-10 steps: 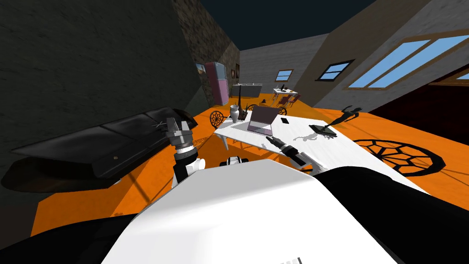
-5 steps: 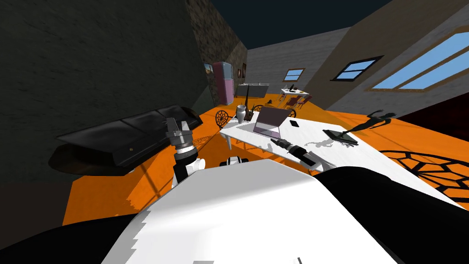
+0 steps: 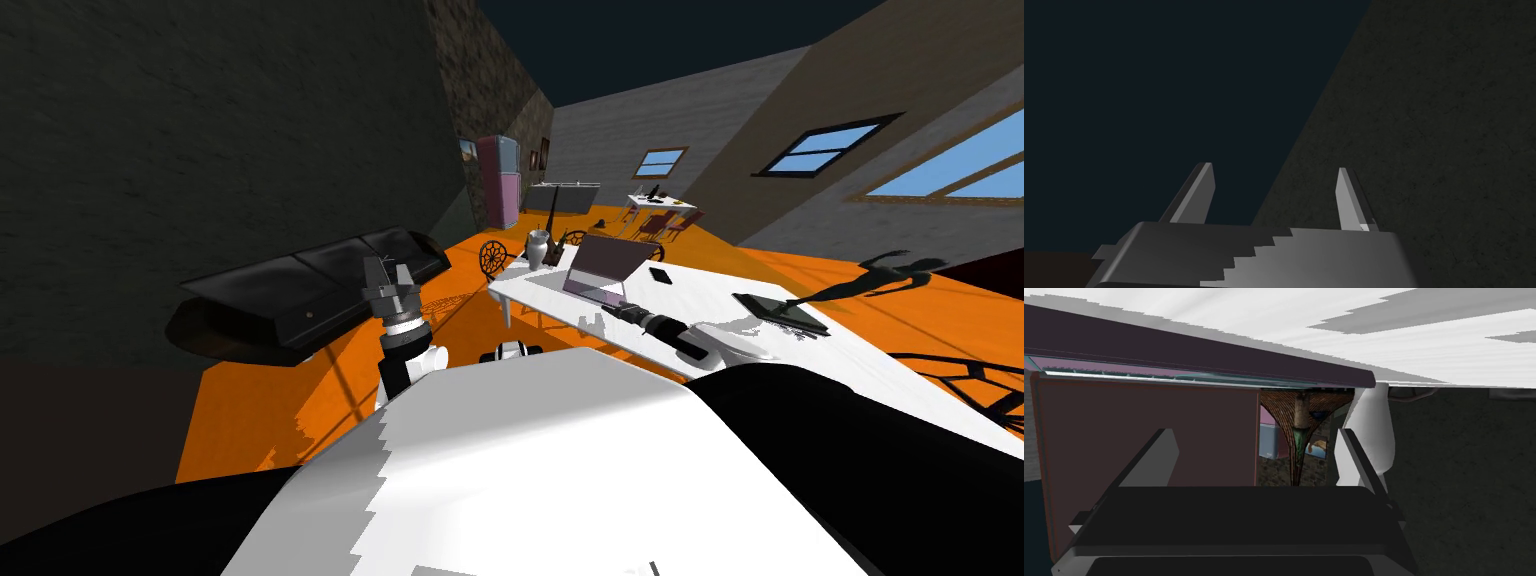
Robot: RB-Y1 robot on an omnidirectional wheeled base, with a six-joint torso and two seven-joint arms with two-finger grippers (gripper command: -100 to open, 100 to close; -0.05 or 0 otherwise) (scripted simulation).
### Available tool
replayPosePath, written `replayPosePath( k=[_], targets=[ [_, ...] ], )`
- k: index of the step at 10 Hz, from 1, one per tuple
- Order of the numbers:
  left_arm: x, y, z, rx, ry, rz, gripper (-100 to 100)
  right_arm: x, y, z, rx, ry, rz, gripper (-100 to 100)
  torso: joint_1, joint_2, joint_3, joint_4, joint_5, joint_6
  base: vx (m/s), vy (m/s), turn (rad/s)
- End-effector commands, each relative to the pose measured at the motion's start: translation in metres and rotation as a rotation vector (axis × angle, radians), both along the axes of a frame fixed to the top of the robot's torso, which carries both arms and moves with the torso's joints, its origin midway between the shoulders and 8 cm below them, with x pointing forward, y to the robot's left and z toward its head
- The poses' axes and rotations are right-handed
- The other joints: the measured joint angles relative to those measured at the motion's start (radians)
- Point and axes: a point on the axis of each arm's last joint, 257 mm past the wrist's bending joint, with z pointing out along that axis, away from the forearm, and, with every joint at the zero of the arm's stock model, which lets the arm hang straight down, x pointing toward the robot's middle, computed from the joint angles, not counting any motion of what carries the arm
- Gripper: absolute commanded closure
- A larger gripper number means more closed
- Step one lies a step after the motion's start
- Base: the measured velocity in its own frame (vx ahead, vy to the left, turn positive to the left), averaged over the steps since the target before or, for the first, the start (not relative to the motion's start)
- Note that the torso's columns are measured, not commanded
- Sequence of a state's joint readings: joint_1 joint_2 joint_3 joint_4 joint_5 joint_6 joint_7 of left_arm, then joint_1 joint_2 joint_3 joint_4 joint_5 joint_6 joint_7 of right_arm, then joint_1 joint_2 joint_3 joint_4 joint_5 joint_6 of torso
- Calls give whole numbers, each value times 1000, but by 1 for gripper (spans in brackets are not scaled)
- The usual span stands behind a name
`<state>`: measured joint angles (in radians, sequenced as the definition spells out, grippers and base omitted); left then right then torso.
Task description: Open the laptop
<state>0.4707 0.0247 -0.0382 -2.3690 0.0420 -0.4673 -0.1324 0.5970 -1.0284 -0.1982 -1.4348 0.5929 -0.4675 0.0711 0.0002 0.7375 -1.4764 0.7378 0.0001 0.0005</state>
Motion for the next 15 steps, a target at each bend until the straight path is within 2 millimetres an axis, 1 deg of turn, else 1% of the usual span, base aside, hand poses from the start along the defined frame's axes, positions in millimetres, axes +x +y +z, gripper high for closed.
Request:
replayPosePath(
  k=[1, 2, 3, 4, 5, 6, 7, 8, 9, 10, 12, 13, 14, 15],
  targets=[
    [0, 0, 0, 0, 0, 0, 0, -13, -38, 1, -107, 61, -7, -100, 1, 0, 0, 0, 0, -1, 36, 48, 110],
    [0, 0, 0, 0, 0, 0, 0, -18, -57, 4, -178, 95, 2, -100, 0, 1, 0, 0, 0, 0, 36, 72, 219],
    [0, 0, 0, 0, 0, 0, 0, -23, -69, 5, -195, 110, -13, -100, 1, 0, 0, 0, 0, -1, 33, 61, 97],
    [0, 0, 0, 0, 0, 0, 0, -29, -91, 10, -269, 147, -9, -100, 0, 1, 1, 0, 0, 1, 39, 57, 155],
    [0, 0, 0, 0, 0, 0, 0, -32, -99, 12, -281, 158, -19, -100, -1, 1, 1, 0, 0, -1, 39, 34, 98],
    [0, 0, 0, 0, 0, 0, 0, -32, -99, 12, -281, 158, -19, -100, -2, 1, 1, 0, -1, 0, 19, 9, -3],
    [0, 0, 0, 0, 0, 0, 0, -36, -119, 21, -354, 192, -10, -100, -3, 2, 1, 0, -1, 0, 28, 29, 162],
    [0, 0, 0, 0, 0, 0, 0, -41, -128, 21, -364, 204, -26, -100, -1, 0, 0, 0, 0, -1, 29, 31, 113],
    [0, 0, 0, 0, 0, 0, 0, -45, -146, 32, -435, 236, -14, -100, 0, 0, 0, 0, 0, 0, 39, 42, 194],
    [0, 0, 0, 0, 0, 0, 0, -51, -156, 33, -444, 248, -33, -100, 1, 0, 0, 0, 0, -1, 37, 28, 88],
    [0, 0, 0, 0, 0, 0, 0, -63, -195, 56, -577, 319, -31, -100, 0, 0, 0, 0, 0, -1, 46, 39, 207],
    [0, 0, 0, 0, 0, 0, 0, -61, -197, 60, -587, 320, -28, -100, 1, 0, 0, 0, 0, -1, 39, 31, 96],
    [0, 0, 0, 0, 0, 0, 0, -68, -206, 60, -591, 331, -49, -100, -1, 1, 1, 0, 0, 1, 20, 11, -31],
    [0, 0, 0, 0, 0, 0, 0, -70, -220, 74, -655, 360, -38, -100, -2, 3, 2, 1, -1, 1, 24, 15, 146]
  ],
)
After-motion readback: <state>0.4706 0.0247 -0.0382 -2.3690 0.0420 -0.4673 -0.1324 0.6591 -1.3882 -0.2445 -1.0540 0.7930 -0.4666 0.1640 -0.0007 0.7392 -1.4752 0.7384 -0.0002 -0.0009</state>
